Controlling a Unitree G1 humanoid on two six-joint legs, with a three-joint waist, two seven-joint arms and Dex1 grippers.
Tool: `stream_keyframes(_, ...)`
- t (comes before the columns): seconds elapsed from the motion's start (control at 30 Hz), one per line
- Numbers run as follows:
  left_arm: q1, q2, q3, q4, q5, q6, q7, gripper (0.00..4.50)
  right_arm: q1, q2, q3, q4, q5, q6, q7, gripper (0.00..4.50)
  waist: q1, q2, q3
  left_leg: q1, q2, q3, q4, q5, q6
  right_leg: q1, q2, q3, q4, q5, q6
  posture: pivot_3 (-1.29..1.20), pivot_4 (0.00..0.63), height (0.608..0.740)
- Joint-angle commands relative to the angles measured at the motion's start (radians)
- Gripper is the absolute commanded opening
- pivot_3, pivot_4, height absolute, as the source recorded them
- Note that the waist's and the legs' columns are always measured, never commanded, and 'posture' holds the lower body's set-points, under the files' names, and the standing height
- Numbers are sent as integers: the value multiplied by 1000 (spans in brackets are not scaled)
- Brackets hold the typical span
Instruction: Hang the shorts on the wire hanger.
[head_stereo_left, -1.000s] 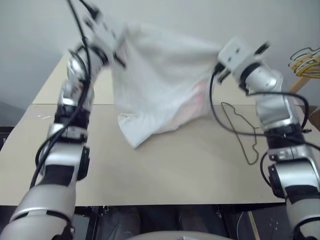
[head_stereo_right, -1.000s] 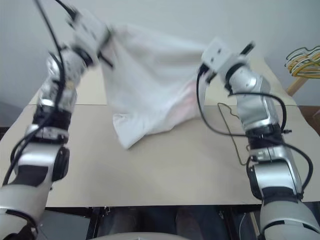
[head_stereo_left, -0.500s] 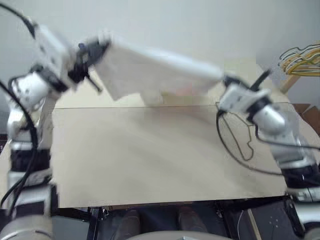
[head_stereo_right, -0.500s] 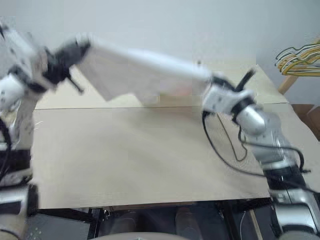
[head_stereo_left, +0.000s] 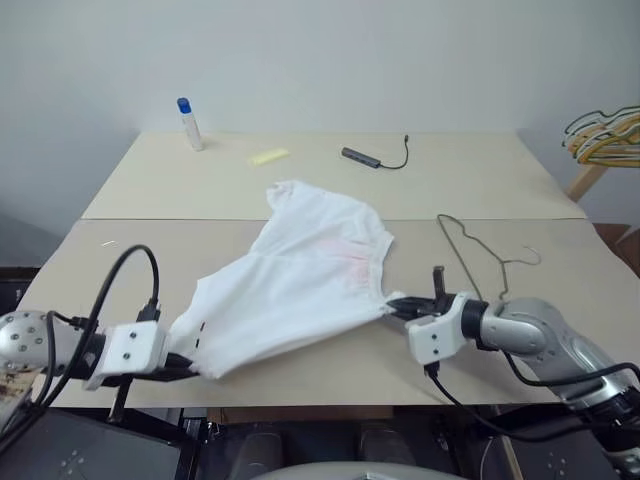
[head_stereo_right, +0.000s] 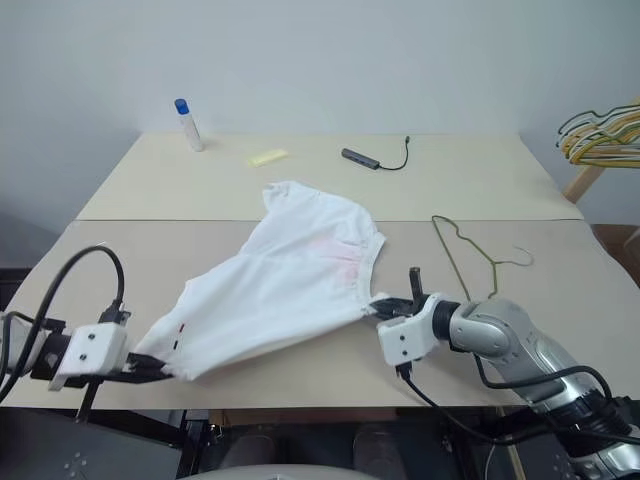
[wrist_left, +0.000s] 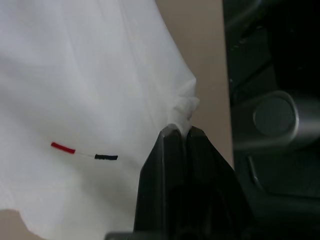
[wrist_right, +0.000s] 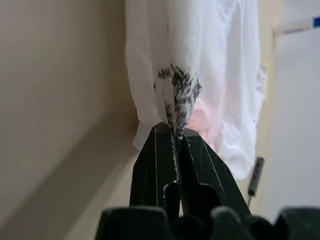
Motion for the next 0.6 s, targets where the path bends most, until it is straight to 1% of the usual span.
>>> stream_keyframes(0.03, 63, 33, 69, -7, 41, -24, -45, 0, 17, -49, -42, -33, 43, -13, 65, 30, 9, 0, 0, 1, 1, 1, 0, 0, 0, 1, 1, 0, 0, -1, 2, 54, 0, 740)
stream_keyframes(0.13, 100, 7, 81, -35, 47, -27, -24, 0, 50, -70, -55, -77, 86, -18, 108, 30, 18, -1, 0, 1, 5, 1, 0, 0, 0, 0, 5, 0, -1, -3, 3, 60, 0, 740)
stream_keyframes(0.27, 112, -33, 42, -52, 83, -53, 23, 0, 61, -51, -46, -77, 61, -14, 104, 30, 19, -1, 0, 1, 5, 2, 0, 0, 0, 0, 6, 1, -1, -2, 3, 60, 0, 740)
stream_keyframes(0.47, 99, -60, 4, -45, 127, -73, 61, 0, 72, -47, -46, -77, 48, -7, 109, 30, 19, -2, 0, 1, 6, 2, 0, 0, -1, 0, 6, 1, -1, -2, 3, 58, 0, 740)
stream_keyframes(0.53, 92, -69, -4, -29, 136, -95, 66, 0, 83, -56, -51, -84, 61, -11, 119, 577, 19, -2, 0, 1, 6, 2, 0, 0, -1, 0, 6, 1, -2, -2, 3, 54, 0, 740)
stream_keyframes(0.6, 91, -72, -4, -24, 132, -89, 66, 496, 99, -66, -60, -103, 90, 0, 140, 1147, 20, -2, 0, 1, 6, 2, 0, 0, -1, 0, 6, 1, -2, -2, 3, 52, 0, 740)
